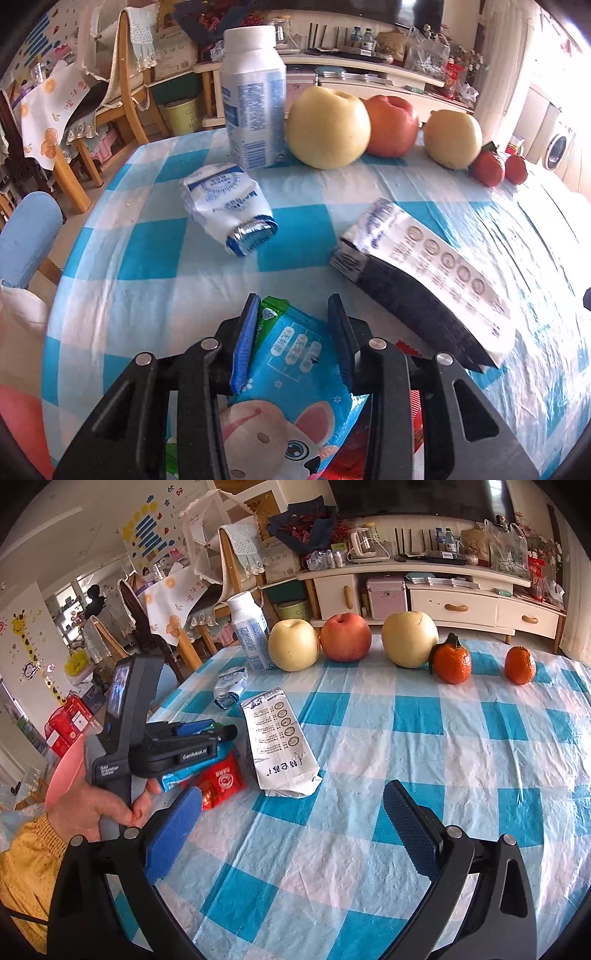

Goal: Collect trash

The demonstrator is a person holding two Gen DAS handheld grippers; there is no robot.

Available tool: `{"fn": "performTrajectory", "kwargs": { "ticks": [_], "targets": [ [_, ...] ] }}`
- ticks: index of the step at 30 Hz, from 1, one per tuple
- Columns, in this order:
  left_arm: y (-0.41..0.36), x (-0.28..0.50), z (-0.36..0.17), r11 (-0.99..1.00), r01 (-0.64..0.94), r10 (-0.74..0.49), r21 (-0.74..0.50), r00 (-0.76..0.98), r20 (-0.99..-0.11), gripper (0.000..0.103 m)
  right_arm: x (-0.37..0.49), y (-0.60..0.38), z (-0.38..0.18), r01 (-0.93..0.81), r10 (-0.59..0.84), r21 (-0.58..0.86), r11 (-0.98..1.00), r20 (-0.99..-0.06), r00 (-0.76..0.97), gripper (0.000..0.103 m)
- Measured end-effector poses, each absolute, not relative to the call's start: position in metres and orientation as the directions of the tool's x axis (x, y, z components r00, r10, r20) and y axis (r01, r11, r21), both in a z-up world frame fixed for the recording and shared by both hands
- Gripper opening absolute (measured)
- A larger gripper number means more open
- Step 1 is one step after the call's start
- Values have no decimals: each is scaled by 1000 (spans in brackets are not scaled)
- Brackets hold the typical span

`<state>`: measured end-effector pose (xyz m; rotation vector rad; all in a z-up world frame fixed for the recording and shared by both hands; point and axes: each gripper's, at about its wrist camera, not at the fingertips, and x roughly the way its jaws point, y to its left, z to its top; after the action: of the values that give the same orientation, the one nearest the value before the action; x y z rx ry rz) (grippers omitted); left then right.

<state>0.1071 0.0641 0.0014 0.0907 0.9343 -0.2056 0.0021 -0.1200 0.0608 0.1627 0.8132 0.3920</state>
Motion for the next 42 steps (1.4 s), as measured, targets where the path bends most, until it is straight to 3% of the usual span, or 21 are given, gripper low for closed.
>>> {"fn": "performTrajectory", "kwargs": {
  "ticks": [8,13,18,23,26,33,37,42],
  "targets": [
    [43,68,6,946,287,-284,-150,512,-811,39,9,-126,53,-263,390,288,921,-698,601,99],
    [60,65,15,963,232,-245,-133,560,-791,40,10,-118,46,-299,434,317,900,-716,547,99],
    [90,90,26,984,135,-176,-118,608,-774,60,1,-86,39,-398,482,309,864,-738,472,99],
    [108,134,29,992,54,-119,-110,618,-777,63,-8,-58,26,-468,469,259,845,-778,417,99],
    [109,156,29,990,23,-127,-143,610,-782,75,-11,-47,19,-492,447,220,842,-796,408,99],
    [103,206,17,991,-75,-52,-113,562,-826,75,-12,-36,11,-518,409,155,842,-808,424,99],
    [95,217,9,995,-88,6,-49,535,-845,61,-11,-35,8,-520,405,147,842,-808,428,99],
    [98,213,8,994,-101,16,-45,539,-842,60,-11,-33,6,-523,399,131,842,-805,440,99]
  ]
}}
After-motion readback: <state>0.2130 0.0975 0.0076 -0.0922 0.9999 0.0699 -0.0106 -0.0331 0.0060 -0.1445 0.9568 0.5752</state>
